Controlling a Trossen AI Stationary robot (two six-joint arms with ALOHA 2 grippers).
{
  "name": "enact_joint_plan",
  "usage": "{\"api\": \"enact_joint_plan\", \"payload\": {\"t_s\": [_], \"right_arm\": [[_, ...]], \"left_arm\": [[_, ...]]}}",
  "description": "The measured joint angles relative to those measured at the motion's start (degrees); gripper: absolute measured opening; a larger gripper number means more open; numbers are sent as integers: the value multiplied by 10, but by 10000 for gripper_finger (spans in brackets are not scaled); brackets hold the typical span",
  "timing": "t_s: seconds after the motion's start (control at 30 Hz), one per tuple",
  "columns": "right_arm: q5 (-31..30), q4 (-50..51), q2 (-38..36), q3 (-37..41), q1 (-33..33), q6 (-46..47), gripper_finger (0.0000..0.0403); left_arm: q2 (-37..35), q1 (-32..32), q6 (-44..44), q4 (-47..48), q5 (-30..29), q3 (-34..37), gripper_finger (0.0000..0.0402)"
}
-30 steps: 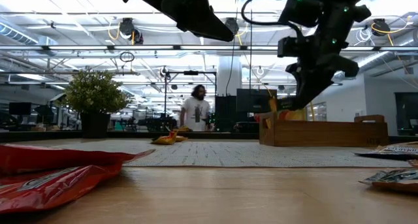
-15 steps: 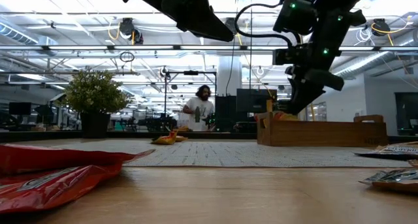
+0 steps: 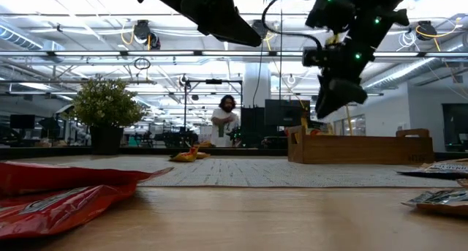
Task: Pick & Place Tea
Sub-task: Put the yellow tea bag into the left section of the wooden organizer
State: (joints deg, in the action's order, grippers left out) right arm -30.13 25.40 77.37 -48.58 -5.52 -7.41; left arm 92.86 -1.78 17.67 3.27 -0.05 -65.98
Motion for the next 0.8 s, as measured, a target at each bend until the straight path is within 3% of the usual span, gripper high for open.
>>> {"api": "enact_joint_plan", "payload": {"t_s": [0.13, 0.23, 0.37, 0.43, 0.5, 0.8], "right_arm": [[13, -34, -27, 0, 1, -29, 165], [107, -22, -38, -16, 1, -49, 147], [224, 39, -12, -45, -1, -71, 53], [242, 58, 11, -52, -5, -75, 15], [243, 60, 31, -56, -9, -80, 7], [271, 68, 114, -56, -24, -98, 0]], "left_arm": [[0, 0, 0, 0, 0, 0, 113], [0, 0, 0, 0, 0, 0, 113], [0, 0, 0, 0, 0, 0, 113], [0, 0, 1, 0, 0, 0, 113], [0, 0, 0, 0, 0, 0, 113], [0, 0, -3, 2, -2, 0, 113]]}}
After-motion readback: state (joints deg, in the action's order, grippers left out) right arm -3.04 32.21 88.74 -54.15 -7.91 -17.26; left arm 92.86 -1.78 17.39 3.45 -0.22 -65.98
